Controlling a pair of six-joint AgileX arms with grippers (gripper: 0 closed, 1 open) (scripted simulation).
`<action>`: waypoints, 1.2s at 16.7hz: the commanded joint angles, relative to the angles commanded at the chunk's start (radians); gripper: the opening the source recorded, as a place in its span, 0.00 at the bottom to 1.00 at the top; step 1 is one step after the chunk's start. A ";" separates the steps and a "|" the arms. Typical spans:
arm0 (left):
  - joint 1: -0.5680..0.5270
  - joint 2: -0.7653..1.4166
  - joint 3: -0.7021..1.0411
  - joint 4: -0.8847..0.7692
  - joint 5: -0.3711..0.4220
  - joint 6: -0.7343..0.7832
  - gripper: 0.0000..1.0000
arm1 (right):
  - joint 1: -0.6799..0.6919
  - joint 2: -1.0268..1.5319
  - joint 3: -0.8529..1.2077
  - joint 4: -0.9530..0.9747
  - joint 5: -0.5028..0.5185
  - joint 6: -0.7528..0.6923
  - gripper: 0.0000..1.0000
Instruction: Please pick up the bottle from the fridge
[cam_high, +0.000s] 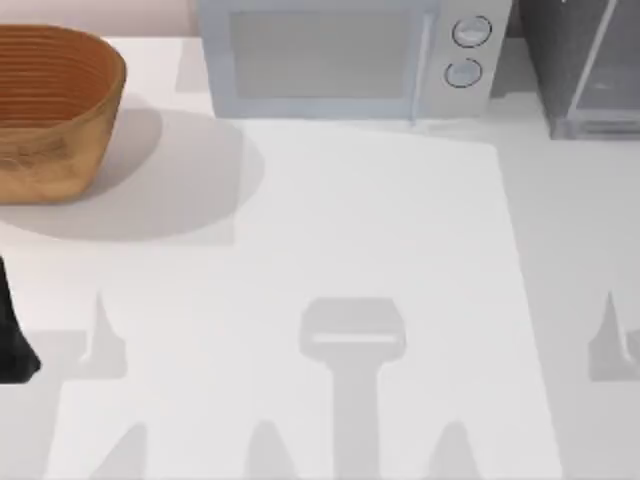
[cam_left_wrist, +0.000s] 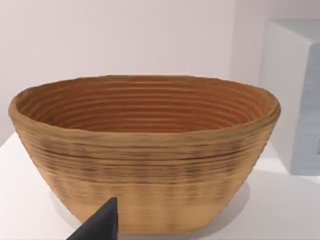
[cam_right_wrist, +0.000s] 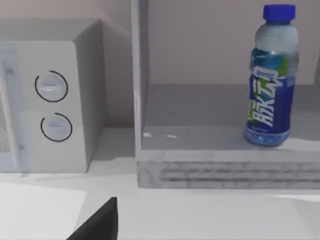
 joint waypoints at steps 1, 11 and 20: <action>0.000 0.000 0.000 0.000 0.000 0.000 1.00 | 0.000 0.000 0.000 0.000 0.000 0.000 1.00; 0.000 0.000 0.000 0.000 0.000 0.000 1.00 | -0.156 0.462 0.062 0.451 -0.146 0.008 1.00; 0.000 0.000 0.000 0.000 0.000 0.000 1.00 | -0.404 1.375 0.123 1.208 -0.385 0.019 1.00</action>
